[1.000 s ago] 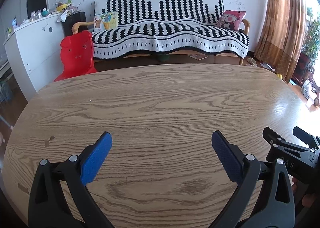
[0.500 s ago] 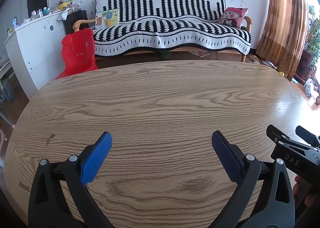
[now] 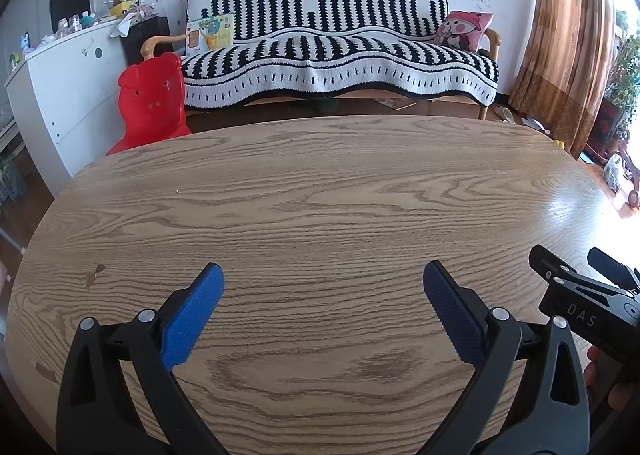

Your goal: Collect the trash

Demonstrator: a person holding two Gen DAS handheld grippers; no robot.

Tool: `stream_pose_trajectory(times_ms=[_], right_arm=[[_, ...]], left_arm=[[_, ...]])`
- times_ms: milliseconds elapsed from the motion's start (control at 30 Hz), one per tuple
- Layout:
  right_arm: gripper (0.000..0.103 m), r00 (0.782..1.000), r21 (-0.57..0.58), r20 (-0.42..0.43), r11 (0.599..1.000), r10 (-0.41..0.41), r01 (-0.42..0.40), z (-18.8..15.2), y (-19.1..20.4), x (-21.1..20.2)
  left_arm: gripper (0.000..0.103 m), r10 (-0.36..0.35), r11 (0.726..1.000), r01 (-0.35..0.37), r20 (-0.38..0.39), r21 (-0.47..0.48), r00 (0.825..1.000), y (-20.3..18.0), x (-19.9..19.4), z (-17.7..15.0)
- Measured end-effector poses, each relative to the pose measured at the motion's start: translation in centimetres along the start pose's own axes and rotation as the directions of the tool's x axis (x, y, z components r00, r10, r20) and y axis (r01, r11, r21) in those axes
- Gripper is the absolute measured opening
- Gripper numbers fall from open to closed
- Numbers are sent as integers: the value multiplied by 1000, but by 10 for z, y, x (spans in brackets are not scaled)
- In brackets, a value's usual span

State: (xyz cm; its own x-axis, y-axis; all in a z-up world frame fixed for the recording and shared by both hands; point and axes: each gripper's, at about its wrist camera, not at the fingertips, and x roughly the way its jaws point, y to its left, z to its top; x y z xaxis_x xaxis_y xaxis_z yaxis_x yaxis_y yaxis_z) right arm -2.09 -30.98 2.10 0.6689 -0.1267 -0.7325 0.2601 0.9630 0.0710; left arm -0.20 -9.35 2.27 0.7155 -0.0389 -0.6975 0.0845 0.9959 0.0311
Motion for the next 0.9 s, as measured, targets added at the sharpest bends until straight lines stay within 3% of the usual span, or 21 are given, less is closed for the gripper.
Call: stream_pose_trajectory(times_ms=[367, 500, 733, 900], right_arm=[[96, 1000, 2, -3, 1000, 2, -2, -1, -1, 1], [96, 1000, -6, 10, 1000, -3, 3, 0, -2, -1], [96, 1000, -4, -4, 1000, -3, 3, -1, 0, 2], [96, 1000, 5, -10, 1000, 1, -1, -1, -2, 2]], left_arm=[[97, -11, 1000, 11, 14, 1, 1000, -1, -1, 0], [97, -46, 999, 45, 30, 2, 999, 0, -4, 2], [97, -61, 998, 61, -10, -4, 998, 5, 2, 4], [97, -115, 993, 113, -52, -42, 992, 10, 11, 1]])
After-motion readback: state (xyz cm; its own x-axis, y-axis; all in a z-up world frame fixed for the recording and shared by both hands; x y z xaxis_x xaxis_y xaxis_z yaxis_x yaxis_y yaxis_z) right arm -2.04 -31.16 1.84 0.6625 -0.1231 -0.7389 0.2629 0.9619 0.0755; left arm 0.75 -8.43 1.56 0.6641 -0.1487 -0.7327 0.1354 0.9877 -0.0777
